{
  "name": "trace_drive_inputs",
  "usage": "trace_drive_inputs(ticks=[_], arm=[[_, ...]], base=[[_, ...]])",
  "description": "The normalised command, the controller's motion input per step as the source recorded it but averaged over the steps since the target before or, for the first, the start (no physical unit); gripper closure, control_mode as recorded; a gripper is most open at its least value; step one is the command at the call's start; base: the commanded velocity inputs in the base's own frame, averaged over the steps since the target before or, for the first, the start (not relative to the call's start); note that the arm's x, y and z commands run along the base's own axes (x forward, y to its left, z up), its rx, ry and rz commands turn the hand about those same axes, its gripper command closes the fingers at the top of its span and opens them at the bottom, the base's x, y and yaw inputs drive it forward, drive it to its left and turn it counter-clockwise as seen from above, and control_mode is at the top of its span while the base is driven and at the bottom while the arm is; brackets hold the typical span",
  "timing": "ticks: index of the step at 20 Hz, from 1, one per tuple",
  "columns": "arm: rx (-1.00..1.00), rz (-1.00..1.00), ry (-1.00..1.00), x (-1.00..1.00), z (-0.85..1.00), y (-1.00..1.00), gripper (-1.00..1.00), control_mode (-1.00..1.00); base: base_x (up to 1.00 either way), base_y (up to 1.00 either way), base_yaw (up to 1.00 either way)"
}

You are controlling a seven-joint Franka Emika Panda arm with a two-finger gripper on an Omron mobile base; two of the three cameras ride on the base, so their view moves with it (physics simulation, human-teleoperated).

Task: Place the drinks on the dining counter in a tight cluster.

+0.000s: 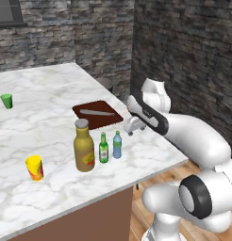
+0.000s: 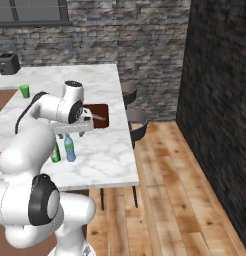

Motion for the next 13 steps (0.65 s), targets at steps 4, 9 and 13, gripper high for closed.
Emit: trace_drive_inputs(ticks=[4, 9, 13], arm=[[0.0, -0.13, 0.35, -0.55, 1.0, -0.14, -1.0, -1.0], [0.0, -0.05, 0.03, -0.95, 0.41, -0.15, -1.0, -1.0], [0.0, -0.05, -0.22, -1.0, -0.02, -0.3, -1.0, -1.0]], base=[[0.0, 0.0, 0.0], [0.0, 0.0, 0.0], [0.0, 0.0, 0.0]])
